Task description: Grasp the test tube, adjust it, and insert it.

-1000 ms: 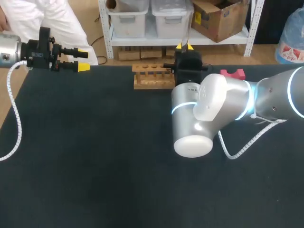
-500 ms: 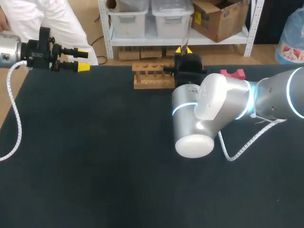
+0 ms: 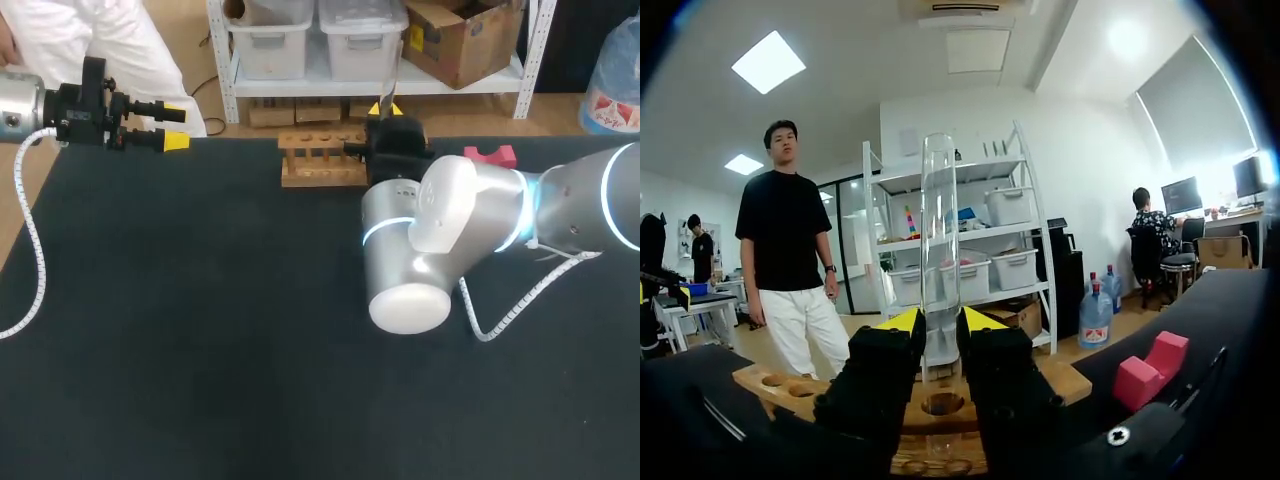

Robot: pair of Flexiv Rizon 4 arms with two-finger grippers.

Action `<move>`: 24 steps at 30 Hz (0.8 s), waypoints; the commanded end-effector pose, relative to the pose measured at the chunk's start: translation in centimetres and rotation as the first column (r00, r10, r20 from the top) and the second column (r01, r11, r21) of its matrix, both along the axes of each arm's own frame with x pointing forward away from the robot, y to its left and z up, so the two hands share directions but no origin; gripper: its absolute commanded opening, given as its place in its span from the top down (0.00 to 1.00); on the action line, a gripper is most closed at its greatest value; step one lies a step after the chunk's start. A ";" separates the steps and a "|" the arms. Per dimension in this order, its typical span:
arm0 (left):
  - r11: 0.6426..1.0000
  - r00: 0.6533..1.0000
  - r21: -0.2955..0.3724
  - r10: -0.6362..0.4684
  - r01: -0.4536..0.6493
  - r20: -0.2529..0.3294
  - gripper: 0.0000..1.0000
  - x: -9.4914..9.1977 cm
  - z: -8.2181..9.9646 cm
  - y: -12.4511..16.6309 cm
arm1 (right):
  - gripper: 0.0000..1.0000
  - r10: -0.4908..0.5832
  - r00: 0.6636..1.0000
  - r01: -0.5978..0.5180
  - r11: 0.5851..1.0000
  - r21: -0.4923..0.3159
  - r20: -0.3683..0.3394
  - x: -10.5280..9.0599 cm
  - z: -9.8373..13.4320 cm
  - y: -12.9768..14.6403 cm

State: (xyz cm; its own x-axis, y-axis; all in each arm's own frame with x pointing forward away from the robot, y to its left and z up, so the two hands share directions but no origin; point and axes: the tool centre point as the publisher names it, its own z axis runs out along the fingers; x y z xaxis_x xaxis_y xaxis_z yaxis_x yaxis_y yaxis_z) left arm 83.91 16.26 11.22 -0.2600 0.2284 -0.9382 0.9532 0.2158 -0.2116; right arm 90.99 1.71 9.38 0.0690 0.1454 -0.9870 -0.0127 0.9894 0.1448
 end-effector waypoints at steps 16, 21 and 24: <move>1.000 1.000 -0.001 -0.001 0.001 0.001 0.00 0.0 -0.1 0.0 | 0.76 0.181 0.984 -0.180 0.983 -0.019 0.006 -0.7 -0.3 -0.4; 1.000 1.000 -0.001 -0.001 0.001 0.001 0.00 0.0 -0.1 0.0 | 0.78 0.179 0.984 -0.178 0.984 -0.019 0.007 -0.6 -0.2 -0.5; 1.000 1.000 -0.001 -0.001 0.001 0.001 0.00 0.0 -0.1 0.0 | 0.02 0.179 0.984 -0.179 0.984 -0.018 0.006 -0.6 -0.1 -0.6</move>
